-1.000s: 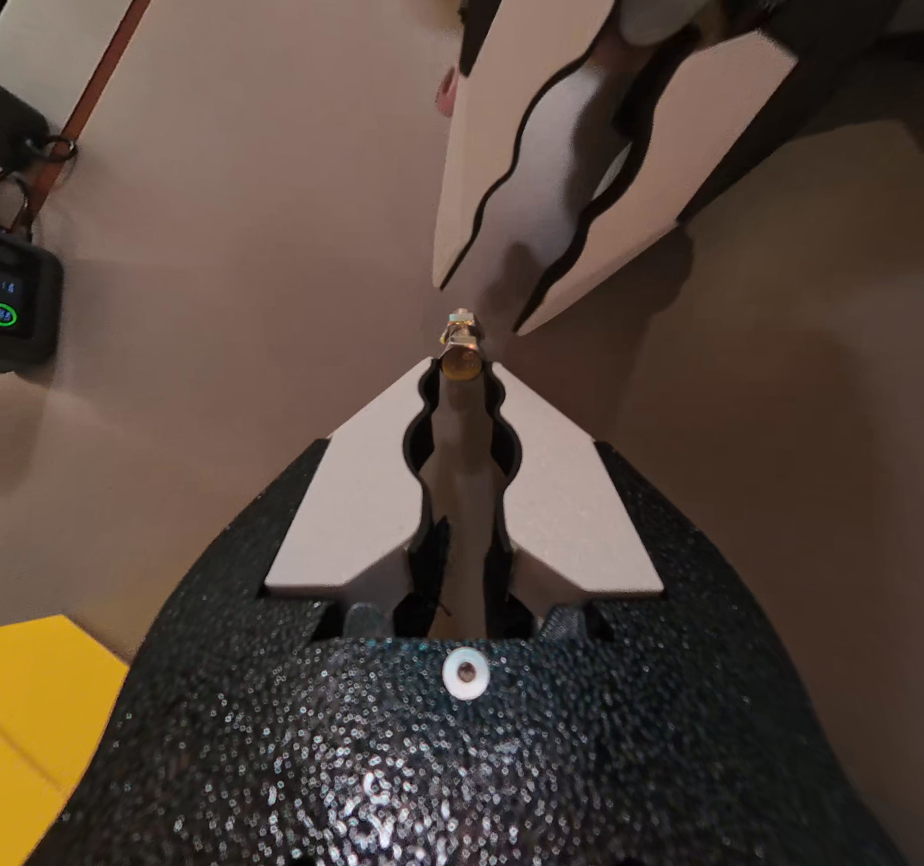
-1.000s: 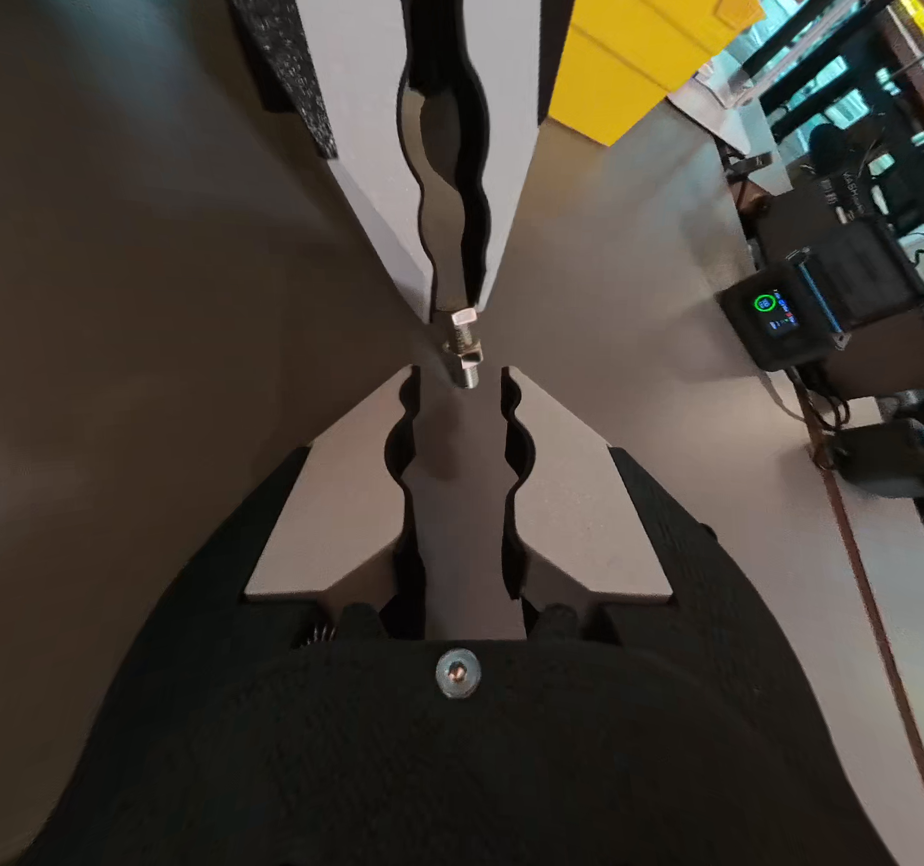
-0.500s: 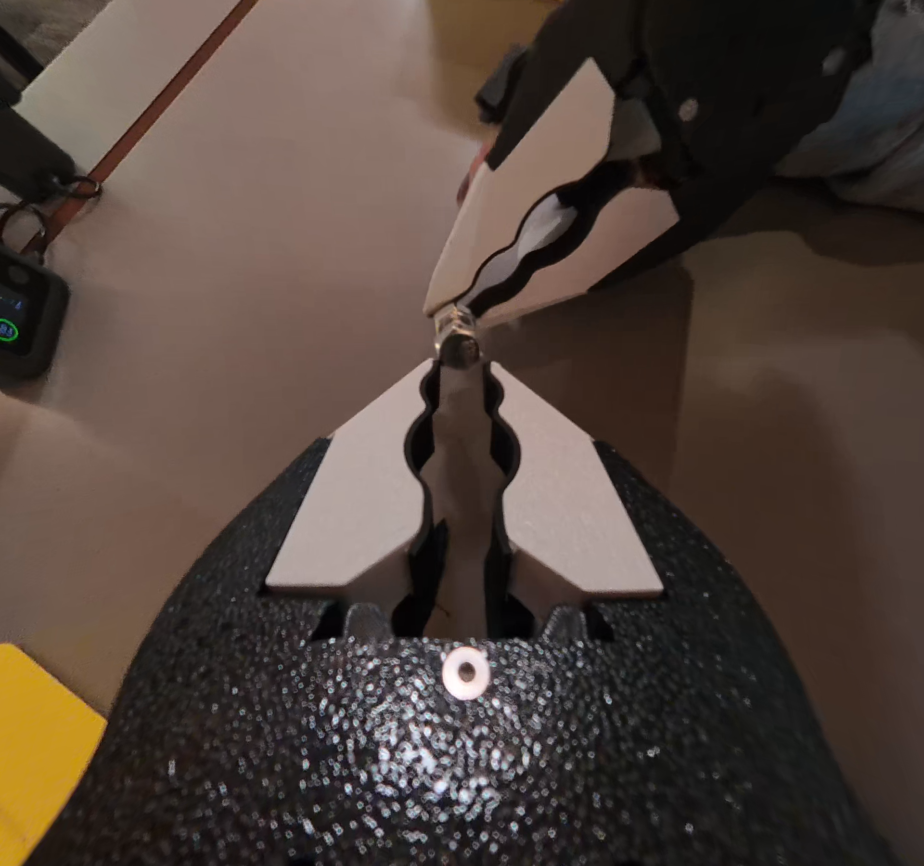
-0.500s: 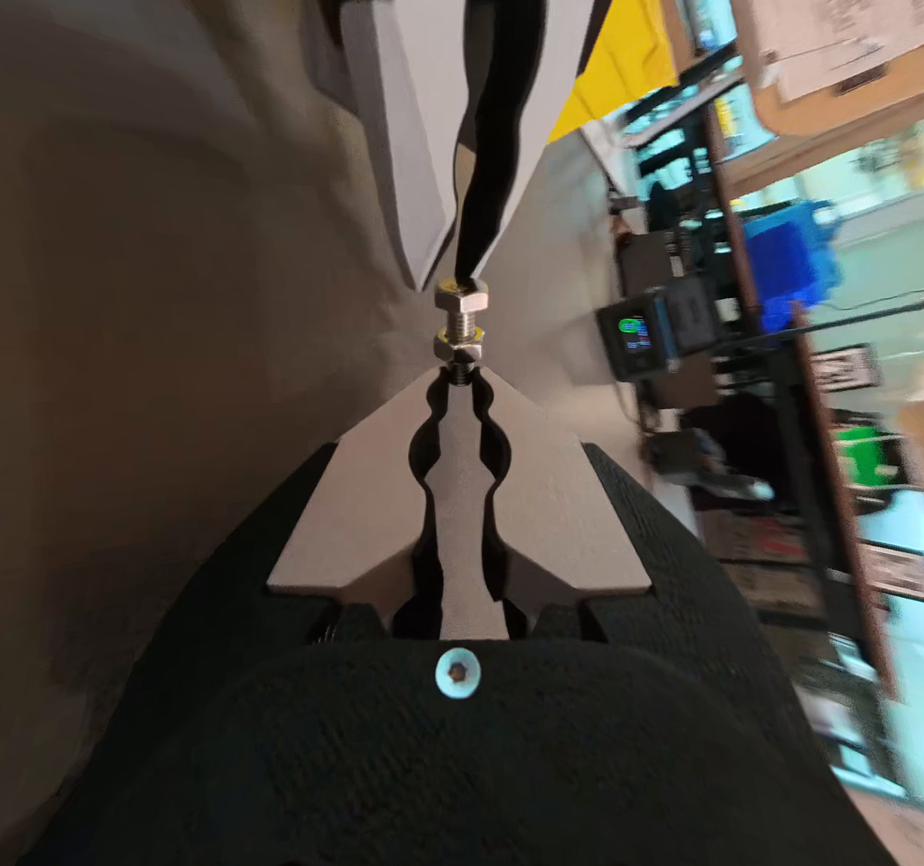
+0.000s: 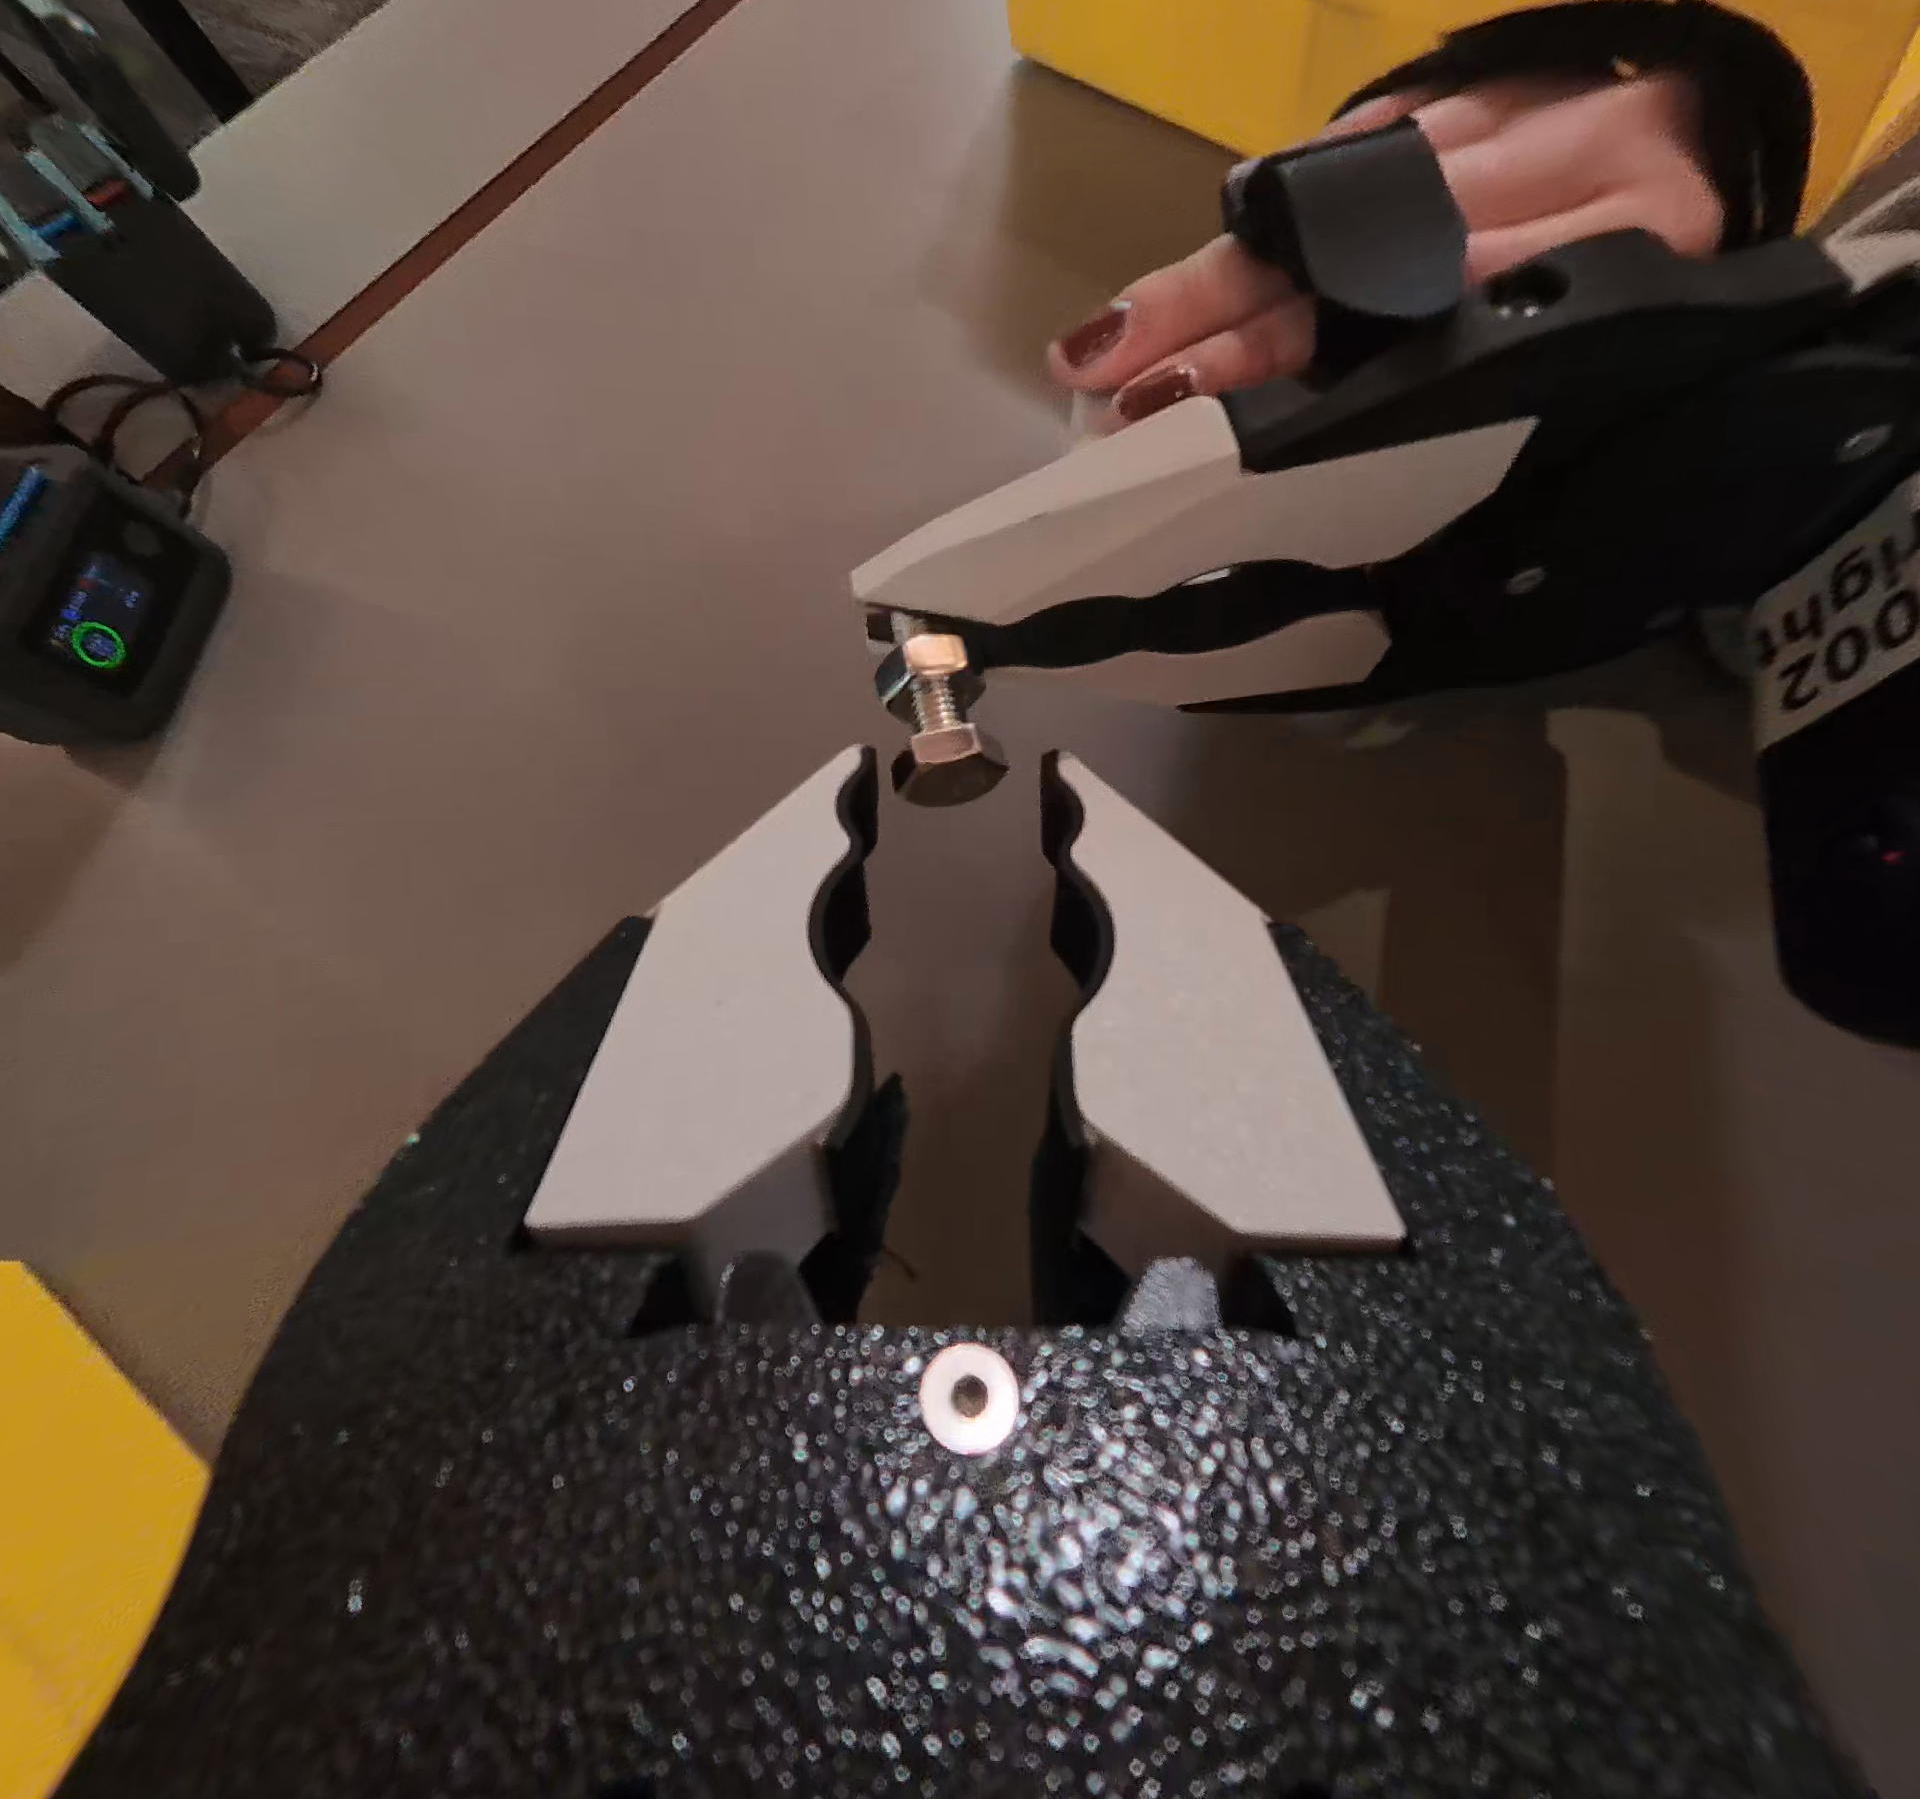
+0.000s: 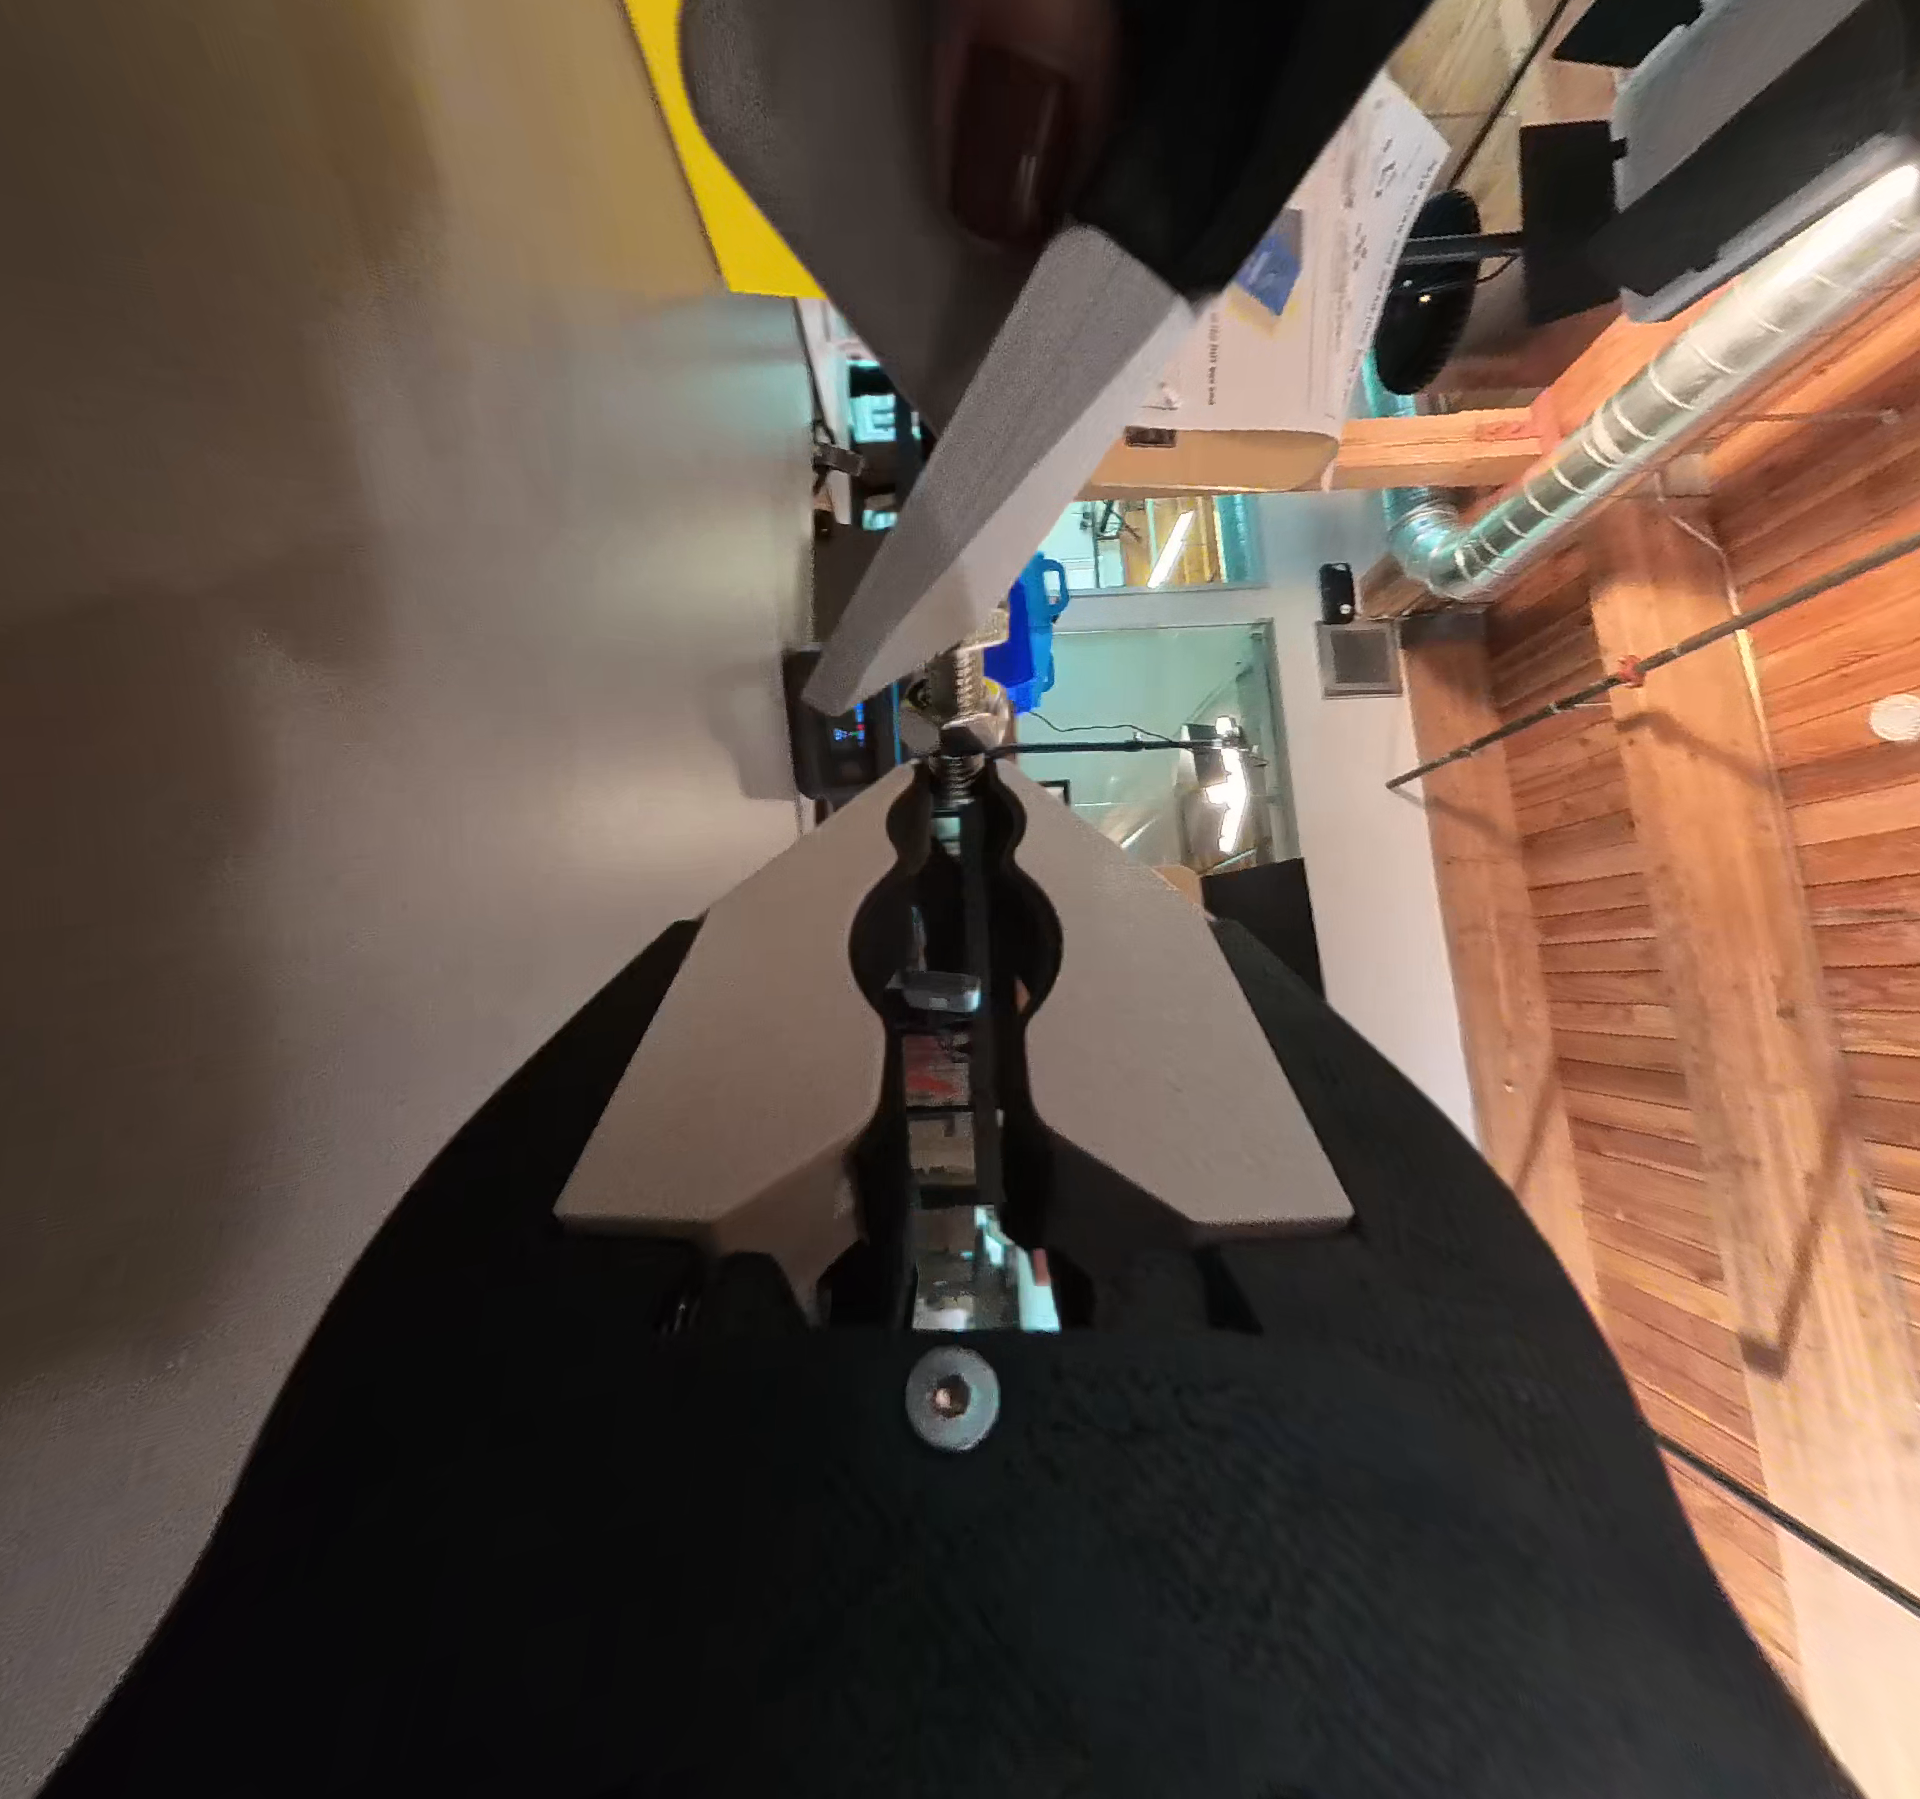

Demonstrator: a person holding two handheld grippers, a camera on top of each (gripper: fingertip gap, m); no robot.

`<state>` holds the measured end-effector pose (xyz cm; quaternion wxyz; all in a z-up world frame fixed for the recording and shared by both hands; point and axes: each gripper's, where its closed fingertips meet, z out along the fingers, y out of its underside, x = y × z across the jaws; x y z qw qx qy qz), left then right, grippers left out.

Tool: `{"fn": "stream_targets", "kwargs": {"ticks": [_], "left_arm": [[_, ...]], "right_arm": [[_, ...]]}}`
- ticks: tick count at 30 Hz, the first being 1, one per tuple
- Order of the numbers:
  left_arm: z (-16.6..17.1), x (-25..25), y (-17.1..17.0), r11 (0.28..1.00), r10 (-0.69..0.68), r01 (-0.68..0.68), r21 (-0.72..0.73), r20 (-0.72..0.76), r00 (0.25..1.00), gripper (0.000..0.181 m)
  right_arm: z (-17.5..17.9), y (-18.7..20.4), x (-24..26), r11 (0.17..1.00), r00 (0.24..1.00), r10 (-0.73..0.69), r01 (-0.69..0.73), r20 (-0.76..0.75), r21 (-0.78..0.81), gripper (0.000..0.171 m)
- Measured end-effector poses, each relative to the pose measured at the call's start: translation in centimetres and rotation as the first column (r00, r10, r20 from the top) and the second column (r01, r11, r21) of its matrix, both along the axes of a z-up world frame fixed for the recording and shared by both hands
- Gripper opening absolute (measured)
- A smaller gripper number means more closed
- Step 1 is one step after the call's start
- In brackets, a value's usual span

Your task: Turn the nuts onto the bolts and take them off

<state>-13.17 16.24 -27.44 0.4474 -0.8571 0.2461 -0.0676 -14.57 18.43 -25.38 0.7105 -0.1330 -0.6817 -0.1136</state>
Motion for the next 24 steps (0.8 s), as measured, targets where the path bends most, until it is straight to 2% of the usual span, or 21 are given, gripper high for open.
{"fn": "stream_targets", "kwargs": {"ticks": [1,5,10,20,24], "left_arm": [[0.1,0.1,0.0,1.000,0.006,-0.006,-0.011,0.033,0.999,0.029],[1.2,0.7,-0.2,1.000,-0.001,0.004,-0.017,0.219,0.976,0.026],[3.1,1.0,-0.5,0.999,-0.009,0.025,-0.027,0.465,0.885,0.022],[2.7,1.0,-0.5,0.997,0.029,0.015,-0.080,0.530,0.848,0.017],[2.4,1.0,-0.6,0.998,0.018,0.015,-0.064,0.489,0.872,0.016]], "right_arm": [[0.3,0.0,0.1,1.000,1.000,0.001,-0.001,-0.018,0.009,0.007],[1.5,-0.2,0.4,0.999,0.997,0.007,-0.003,-0.078,0.043,0.007],[1.7,-0.2,0.5,0.998,0.996,0.005,0.000,-0.093,0.059,0.007],[1.6,0.1,0.4,0.998,0.996,-0.002,0.008,-0.090,0.068,0.007],[1.5,0.2,0.4,0.999,0.996,0.002,0.003,-0.093,0.047,0.007]]}}
